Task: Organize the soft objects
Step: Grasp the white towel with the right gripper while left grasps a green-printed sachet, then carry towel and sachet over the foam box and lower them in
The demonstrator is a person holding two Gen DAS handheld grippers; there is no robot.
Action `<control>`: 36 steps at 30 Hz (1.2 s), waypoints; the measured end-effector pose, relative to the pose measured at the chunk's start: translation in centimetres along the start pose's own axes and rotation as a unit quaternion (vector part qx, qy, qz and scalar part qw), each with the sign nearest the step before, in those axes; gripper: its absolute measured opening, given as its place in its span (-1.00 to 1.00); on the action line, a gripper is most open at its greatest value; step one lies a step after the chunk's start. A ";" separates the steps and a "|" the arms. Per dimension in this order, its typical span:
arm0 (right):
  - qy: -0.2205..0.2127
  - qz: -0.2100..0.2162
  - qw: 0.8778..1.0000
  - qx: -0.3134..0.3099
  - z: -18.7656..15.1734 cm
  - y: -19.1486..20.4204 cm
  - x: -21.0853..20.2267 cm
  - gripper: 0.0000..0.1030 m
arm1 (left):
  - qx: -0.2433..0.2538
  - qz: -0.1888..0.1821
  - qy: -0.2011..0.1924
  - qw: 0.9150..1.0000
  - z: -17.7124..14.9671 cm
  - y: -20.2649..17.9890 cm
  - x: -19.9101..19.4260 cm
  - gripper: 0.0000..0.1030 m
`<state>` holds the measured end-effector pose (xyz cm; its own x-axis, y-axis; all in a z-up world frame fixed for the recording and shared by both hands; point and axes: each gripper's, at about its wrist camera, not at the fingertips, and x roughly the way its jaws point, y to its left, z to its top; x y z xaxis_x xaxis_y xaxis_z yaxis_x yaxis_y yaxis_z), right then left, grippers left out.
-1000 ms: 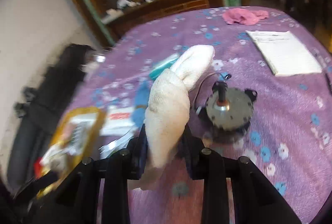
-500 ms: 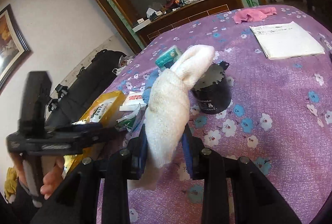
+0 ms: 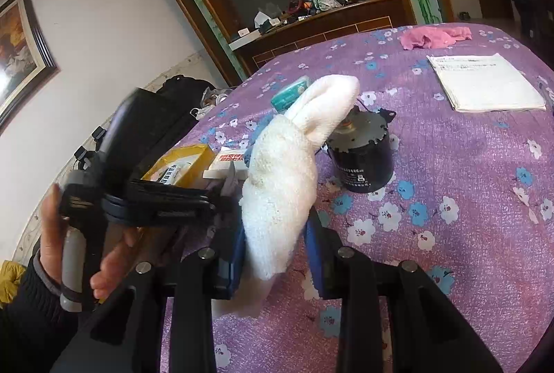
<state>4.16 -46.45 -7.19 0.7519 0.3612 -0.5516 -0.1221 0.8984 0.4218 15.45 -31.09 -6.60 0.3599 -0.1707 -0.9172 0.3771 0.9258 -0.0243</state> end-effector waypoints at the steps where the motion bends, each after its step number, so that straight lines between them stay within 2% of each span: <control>1: 0.000 -0.002 1.000 -0.001 -0.1 0.0 0.0 -0.41 | -0.002 -0.005 -0.006 1.000 -0.2 -0.2 -0.4 -0.37; 5: 0.001 -0.002 1.000 -0.011 -0.1 0.4 0.2 -0.41 | -0.023 -0.034 -0.035 0.999 -1.9 -0.4 -3.1 -0.38; 12: 0.004 0.000 0.999 -0.042 -0.4 1.6 0.5 -0.41 | -0.052 -0.068 -0.058 0.995 -5.0 -0.1 -6.2 -0.38; 16: -0.003 0.008 0.999 -0.050 -0.4 2.0 0.3 -0.40 | -0.066 -0.070 -0.075 0.993 -6.1 0.9 -7.6 -0.38; 20: -0.028 0.011 0.998 -0.048 -0.3 2.4 -0.8 -0.40 | -0.075 -0.075 -0.090 0.990 -7.0 2.0 -9.0 -0.38; 24: -0.014 0.042 0.999 -0.020 -0.2 3.2 -0.7 -0.40 | -0.080 -0.079 -0.106 0.988 -8.2 2.9 -10.7 -0.38; 36: 0.003 0.108 0.991 -0.078 -0.5 10.7 -1.2 -0.40 | -0.122 -0.056 -0.153 0.979 -12.0 7.4 -15.1 -0.38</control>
<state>1.64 -37.17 -2.36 0.6939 0.5496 -0.4653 -0.3784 0.8280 0.4138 2.61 -17.61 2.32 0.5804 -0.3350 -0.7422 0.2276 0.9419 -0.2471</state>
